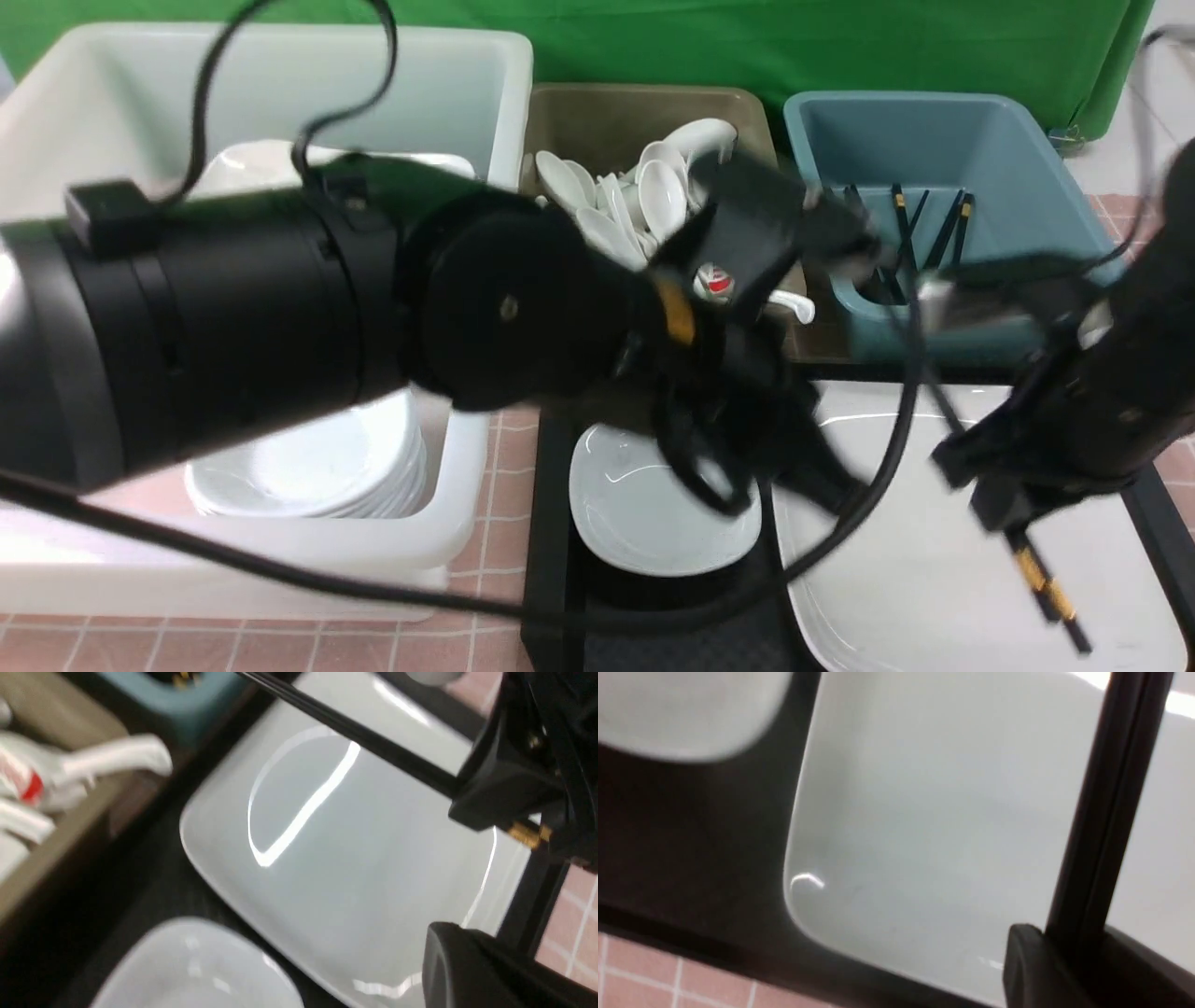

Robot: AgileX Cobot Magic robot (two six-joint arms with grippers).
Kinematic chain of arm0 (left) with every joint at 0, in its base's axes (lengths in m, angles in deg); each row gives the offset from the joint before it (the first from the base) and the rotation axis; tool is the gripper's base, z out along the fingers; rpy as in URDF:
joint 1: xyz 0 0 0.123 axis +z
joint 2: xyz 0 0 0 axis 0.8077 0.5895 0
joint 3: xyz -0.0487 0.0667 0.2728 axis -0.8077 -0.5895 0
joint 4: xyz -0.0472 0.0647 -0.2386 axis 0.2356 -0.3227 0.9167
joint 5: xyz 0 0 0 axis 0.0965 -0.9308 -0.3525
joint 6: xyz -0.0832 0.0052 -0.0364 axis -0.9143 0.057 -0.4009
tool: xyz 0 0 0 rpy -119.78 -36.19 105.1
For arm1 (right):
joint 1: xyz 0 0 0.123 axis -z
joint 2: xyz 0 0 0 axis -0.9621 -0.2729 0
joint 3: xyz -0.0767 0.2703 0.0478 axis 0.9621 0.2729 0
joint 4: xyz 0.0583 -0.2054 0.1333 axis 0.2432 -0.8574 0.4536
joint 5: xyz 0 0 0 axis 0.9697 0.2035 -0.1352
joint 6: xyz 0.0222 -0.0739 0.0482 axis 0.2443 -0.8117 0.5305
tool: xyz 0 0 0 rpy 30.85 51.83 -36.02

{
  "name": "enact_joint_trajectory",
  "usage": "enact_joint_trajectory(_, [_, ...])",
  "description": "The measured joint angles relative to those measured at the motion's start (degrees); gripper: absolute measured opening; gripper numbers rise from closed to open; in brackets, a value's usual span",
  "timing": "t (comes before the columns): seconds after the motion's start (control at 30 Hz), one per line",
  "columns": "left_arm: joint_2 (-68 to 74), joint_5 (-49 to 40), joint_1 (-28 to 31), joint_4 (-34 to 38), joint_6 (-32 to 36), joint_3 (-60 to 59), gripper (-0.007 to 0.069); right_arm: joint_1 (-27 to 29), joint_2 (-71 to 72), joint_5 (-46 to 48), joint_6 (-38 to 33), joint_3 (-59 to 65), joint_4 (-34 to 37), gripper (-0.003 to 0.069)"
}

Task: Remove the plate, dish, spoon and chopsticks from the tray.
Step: Use the right arm to put the chopsticks into the small storage box on the right, then use the left arm to grab a small plate from the dinner plate

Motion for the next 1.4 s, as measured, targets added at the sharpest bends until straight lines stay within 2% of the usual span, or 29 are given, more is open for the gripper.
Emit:
enact_joint_trajectory(0.1, [0.00, 5.82, 0.00, 0.00, 0.00, 1.13, -0.0003, 3.42, 1.23, -1.89, -0.30, -2.60, 0.00, 0.0173])
enact_joint_trajectory(0.23, [0.51, 18.65, 0.00, -2.18, 0.00, 1.33, -0.0003, 9.62, -2.00, -10.20, -2.14, -11.10, -0.05, 0.0173])
enact_joint_trajectory(0.3, [1.24, 22.96, 0.11, -3.01, 0.00, 1.33, -0.0003, 11.02, -5.69, -15.10, -2.81, -15.95, -0.11, 0.0173])
enact_joint_trajectory(0.43, [2.81, 25.69, 1.05, -3.17, 0.00, 1.33, -0.0003, 11.59, -13.30, -22.70, -2.98, -22.92, -0.17, 0.0173])
enact_joint_trajectory(0.67, [5.16, 23.74, 4.80, -4.14, -0.05, 1.33, -0.0003, 11.59, -28.28, -32.14, -2.75, -31.04, -0.06, 0.0173])
enact_joint_trajectory(0.83, [5.30, 18.49, 7.10, -4.33, -0.05, 1.33, -0.0003, 11.59, -35.00, -33.59, -0.07, -32.63, -0.06, 0.0174])
enact_joint_trajectory(0.9, [5.24, 15.97, 7.59, -4.35, -0.12, 1.33, -0.0003, 11.59, -36.28, -33.18, 0.30, -32.74, -0.06, 0.0205])
enact_joint_trajectory(1.03, [5.13, 8.21, 7.86, -4.46, -0.19, 1.39, -0.0003, 11.66, -36.58, -28.10, -0.43, -32.83, -0.06, 0.0388])
enact_joint_trajectory(1.13, [5.06, 3.31, 7.86, -4.53, -0.19, 1.64, -0.0003, 11.98, -34.62, -22.32, -1.86, -32.83, -0.23, 0.0417])
enact_joint_trajectory(1.23, [4.95, -2.82, 7.86, -4.53, -0.53, 1.81, -0.0003, 12.35, -30.41, -14.29, -3.17, -32.96, -1.07, 0.0337])
enact_joint_trajectory(1.27, [4.95, -6.50, 7.97, -4.53, -1.76, 1.84, -0.0003, 12.65, -27.64, -10.64, -4.24, -33.10, -1.20, 0.0262])
enact_joint_trajectory(1.3, [4.95, -7.04, 7.97, -4.53, -2.00, 1.84, -0.0003, 12.66, -26.61, -9.53, -4.41, -33.15, -1.26, 0.0233])
enact_joint_trajectory(1.33, [4.95, -11.75, 8.09, -4.53, -4.02, 1.84, -0.0003, 12.92, -22.23, -5.41, -5.16, -33.28, -1.39, 0.0117])
enact_joint_trajectory(1.4, [5.29, -17.36, 8.16, -4.61, -5.02, 2.38, -0.0003, 13.27, -16.56, -0.42, -6.23, -33.32, -1.47, 0.0040])
